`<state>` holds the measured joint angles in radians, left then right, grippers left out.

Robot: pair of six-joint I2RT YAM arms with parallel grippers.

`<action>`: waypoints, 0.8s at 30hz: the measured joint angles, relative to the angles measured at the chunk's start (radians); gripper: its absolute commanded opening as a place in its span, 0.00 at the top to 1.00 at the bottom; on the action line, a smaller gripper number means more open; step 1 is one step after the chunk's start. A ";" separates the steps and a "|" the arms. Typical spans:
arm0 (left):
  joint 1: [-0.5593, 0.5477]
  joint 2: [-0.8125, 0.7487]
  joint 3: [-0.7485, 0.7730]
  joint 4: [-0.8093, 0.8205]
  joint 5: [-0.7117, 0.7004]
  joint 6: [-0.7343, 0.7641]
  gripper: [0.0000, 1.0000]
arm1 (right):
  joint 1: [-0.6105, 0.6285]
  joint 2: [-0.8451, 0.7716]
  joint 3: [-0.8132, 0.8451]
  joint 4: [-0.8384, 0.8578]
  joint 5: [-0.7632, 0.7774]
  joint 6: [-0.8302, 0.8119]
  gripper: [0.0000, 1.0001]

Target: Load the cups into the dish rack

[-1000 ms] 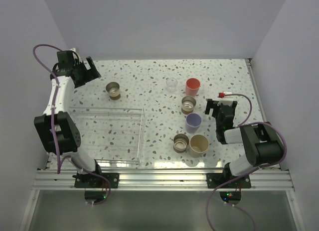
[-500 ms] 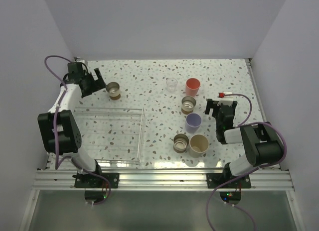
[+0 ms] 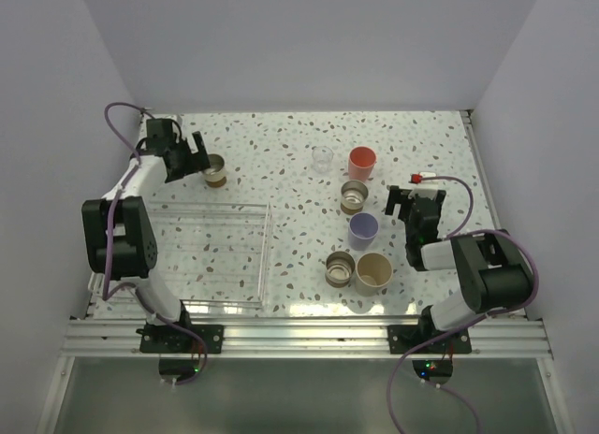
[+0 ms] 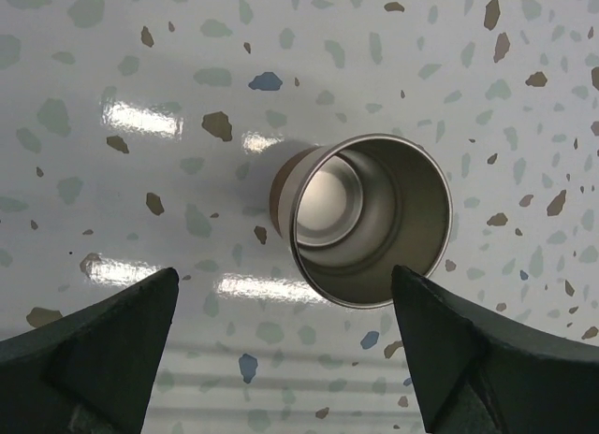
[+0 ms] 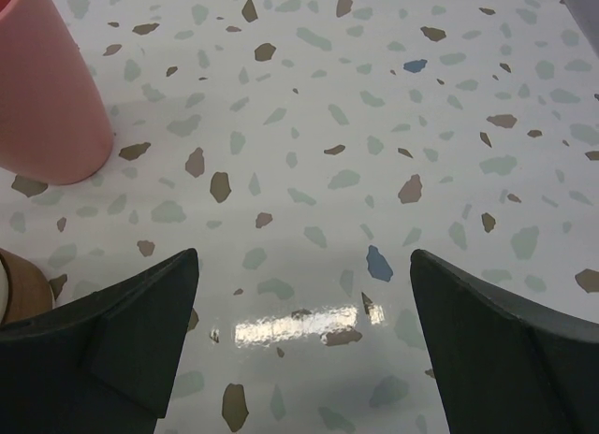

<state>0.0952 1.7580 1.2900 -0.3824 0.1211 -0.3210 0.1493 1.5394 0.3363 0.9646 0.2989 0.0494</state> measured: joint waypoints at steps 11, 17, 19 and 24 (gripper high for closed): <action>-0.003 0.107 0.037 0.016 -0.047 -0.026 0.53 | 0.000 -0.049 0.089 -0.176 0.078 0.026 0.02; -0.006 0.142 0.068 0.028 -0.036 -0.037 0.97 | 0.000 -0.107 0.148 -0.336 0.103 0.052 0.02; -0.006 0.142 0.069 0.031 -0.028 -0.035 1.00 | 0.000 -0.142 0.148 -0.382 0.114 0.054 0.02; -0.006 0.142 0.070 0.037 -0.024 -0.032 1.00 | 0.000 -0.193 0.224 -0.572 0.144 0.053 0.02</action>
<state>0.0891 1.8999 1.3602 -0.3450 0.0971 -0.3527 0.1493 1.3460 0.5598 0.3923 0.4431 0.1024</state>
